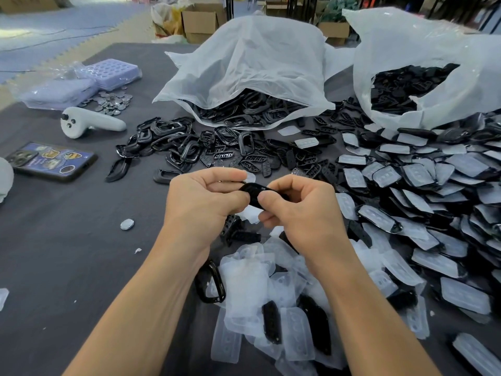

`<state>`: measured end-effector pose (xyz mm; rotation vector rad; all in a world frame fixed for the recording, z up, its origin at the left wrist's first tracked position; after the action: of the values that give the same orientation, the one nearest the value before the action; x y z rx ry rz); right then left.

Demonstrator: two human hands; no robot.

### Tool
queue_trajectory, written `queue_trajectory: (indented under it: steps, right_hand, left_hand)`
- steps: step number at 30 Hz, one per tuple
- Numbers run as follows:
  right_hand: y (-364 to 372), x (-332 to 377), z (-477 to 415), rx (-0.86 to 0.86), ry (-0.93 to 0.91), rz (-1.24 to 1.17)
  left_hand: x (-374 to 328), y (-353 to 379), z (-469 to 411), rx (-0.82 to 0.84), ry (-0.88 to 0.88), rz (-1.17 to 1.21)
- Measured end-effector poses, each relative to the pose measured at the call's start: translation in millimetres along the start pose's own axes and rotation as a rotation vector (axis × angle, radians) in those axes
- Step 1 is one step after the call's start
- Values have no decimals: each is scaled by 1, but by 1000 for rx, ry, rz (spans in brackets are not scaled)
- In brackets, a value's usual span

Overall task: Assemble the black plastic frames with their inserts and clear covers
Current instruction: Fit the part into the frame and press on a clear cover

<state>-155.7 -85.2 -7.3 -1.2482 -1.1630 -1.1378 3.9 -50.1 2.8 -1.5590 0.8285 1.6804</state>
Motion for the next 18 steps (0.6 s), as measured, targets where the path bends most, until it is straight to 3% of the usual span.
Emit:
queue_trajectory:
  steps: [7, 10, 16, 18]
  right_hand:
    - [-3, 2, 0, -18, 15, 55]
    - [-4, 2, 0, -38, 7, 58]
    - [5, -1, 4, -12, 62, 33]
    - [1, 0, 3, -49, 58, 9]
  left_hand:
    - [1, 4, 5, 18, 3, -27]
    - [1, 6, 6, -53, 26, -24]
    - [-9, 6, 14, -234, 372, -282]
    - [-4, 8, 13, -186, 292, -189]
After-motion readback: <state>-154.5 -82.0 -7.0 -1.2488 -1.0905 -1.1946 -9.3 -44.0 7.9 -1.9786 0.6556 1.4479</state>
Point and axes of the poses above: each hand's wrist, its own z-axis away from the middle knuckle, its own y-axis out of the palm, x = y × z, the point moved 3 cm from there along -z, towards the middle knuckle, and after that the axes turned 10 degrees about -x, right-handed, at the moved point
